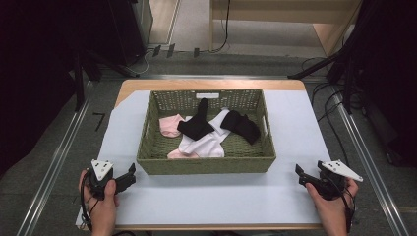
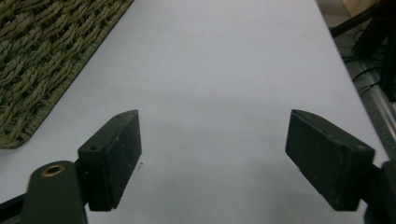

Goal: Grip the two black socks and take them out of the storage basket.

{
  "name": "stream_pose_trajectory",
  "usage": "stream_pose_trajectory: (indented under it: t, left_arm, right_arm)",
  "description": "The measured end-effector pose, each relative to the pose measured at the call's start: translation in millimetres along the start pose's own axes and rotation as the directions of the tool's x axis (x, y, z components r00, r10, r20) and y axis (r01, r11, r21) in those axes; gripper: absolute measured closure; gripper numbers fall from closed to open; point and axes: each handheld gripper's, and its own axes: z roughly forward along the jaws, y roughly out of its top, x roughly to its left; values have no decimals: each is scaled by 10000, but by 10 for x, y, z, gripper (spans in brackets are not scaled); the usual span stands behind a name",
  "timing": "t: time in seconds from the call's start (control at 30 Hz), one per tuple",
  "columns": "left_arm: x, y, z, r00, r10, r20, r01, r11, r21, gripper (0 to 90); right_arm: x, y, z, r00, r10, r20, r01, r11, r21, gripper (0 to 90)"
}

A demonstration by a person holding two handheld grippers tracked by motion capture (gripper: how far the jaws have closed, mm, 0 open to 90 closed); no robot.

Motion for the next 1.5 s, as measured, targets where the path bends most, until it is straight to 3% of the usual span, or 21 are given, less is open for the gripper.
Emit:
stream_pose_trajectory:
  t: [0.13,0.2,0.27,0.33,0.37,0.5,0.6,0.63,0.7,0.87,1.07,1.33,1.5]
  left_arm:
    - [24,-3,-3,9997,-258,50,258,9997,-54,133]
    - [38,-4,-7,9992,-379,114,380,9992,-78,136]
    - [49,-3,-8,9990,-427,157,428,9991,-33,136]
    - [51,-1,-2,9989,-432,194,432,9991,12,136]
    - [50,0,1,9989,-430,204,429,9991,44,136]
    - [46,-1,1,9990,-370,239,370,9993,5,137]
    - [47,-7,-13,9989,-388,273,391,9992,-107,138]
    - [54,-13,-26,9985,-427,335,434,9988,-217,138]
    - [64,-17,-34,9980,-459,424,472,9985,-286,139]
    - [67,-21,-36,9976,-470,509,488,9982,-351,139]
    - [74,-26,-46,9971,-491,576,516,9977,-428,140]
    - [78,-24,-43,9964,-519,673,546,9977,-398,140]
    - [79,-23,-43,9963,-503,695,530,9979,-383,140]
  right_arm:
    - [6,10,-44,9992,92,395,-75,9991,-414,337]
    - [16,67,-86,9993,-61,372,80,9986,-529,398]
    - [33,154,-148,9998,-50,212,66,9973,-727,416]
    - [59,266,-225,9989,413,-215,-432,9941,-995,414]
    - [86,329,-260,9980,533,-335,-568,9917,-1154,411]
    - [254,607,-367,9999,-31,-131,11,9879,-1552,404]
    - [352,750,-391,9989,-183,-424,106,9844,-1756,413]
    - [470,905,-393,9961,-227,-858,58,9813,-1926,413]
    - [572,1021,-380,9946,-251,-1003,45,9798,-2001,415]
    - [896,1293,-260,9904,-728,-1174,497,9807,-1891,400]
    - [1256,1442,-59,9839,-1093,-1411,856,9826,-1648,400]
    - [1587,1562,211,9803,-1135,-1619,873,9831,-1608,389]
    - [1738,1607,409,9831,-1075,-1484,826,9829,-1645,383]
